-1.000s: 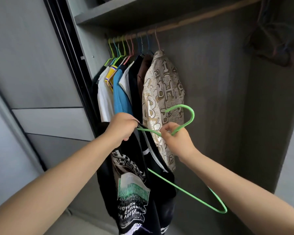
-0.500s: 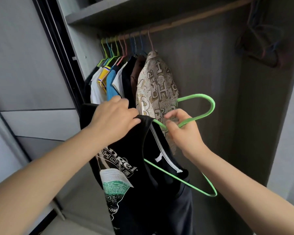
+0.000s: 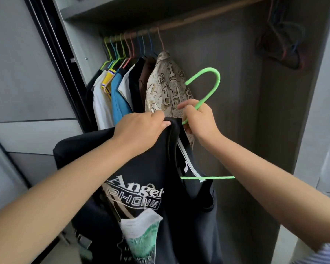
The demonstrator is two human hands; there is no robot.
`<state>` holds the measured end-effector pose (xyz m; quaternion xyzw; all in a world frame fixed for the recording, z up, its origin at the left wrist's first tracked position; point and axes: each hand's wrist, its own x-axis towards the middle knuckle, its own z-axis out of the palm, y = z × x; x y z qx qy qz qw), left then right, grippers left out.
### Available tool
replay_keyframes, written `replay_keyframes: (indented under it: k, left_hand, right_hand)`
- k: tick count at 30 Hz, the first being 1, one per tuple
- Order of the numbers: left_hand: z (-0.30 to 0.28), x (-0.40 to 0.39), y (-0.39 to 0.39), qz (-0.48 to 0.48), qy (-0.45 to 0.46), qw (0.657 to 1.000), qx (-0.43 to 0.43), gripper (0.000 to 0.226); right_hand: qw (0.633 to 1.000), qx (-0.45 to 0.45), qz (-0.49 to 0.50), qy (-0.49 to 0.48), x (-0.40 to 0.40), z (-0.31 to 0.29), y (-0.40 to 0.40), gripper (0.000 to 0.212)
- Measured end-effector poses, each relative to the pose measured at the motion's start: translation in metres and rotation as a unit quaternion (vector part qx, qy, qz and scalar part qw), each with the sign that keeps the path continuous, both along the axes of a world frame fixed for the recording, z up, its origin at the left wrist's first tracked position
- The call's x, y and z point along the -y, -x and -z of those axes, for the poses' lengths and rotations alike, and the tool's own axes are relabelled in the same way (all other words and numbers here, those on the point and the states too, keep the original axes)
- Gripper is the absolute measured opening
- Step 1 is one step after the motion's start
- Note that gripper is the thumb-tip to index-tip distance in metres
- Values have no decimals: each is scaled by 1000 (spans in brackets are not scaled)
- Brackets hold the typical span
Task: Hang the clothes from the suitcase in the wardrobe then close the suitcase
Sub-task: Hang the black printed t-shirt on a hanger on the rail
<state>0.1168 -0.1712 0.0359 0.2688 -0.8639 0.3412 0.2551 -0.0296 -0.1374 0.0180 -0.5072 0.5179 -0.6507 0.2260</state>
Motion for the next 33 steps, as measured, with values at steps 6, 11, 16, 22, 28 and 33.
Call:
replay_keyframes:
  k: [6,11,16,22,28,33]
  left_hand:
    - [2,0,15,4,-57,996,-72,48]
    - [-2,6,7,-48,-137,986,-80,34]
    - [-11,21,-17,-103,-180,969,-130,44]
    - [-27,27,-31,-94,-176,967,-156,44]
    - [-36,26,-57,-73,-150,966,-195,44]
    - [-21,37,-92,-150,-162,958,-183,43]
  right_hand:
    - [999,-46,13,9,15,-17,-4,33]
    - [993,-50,-103,20,13,-13,8,27]
    - [932,-276,42,230,0,36,32,25]
    - [829,-438,-290,-193,10,95,15,55]
    - [779,-509,-234,-282,29,119,21,54]
    - [788,-553,-117,-243,43,111,46,7]
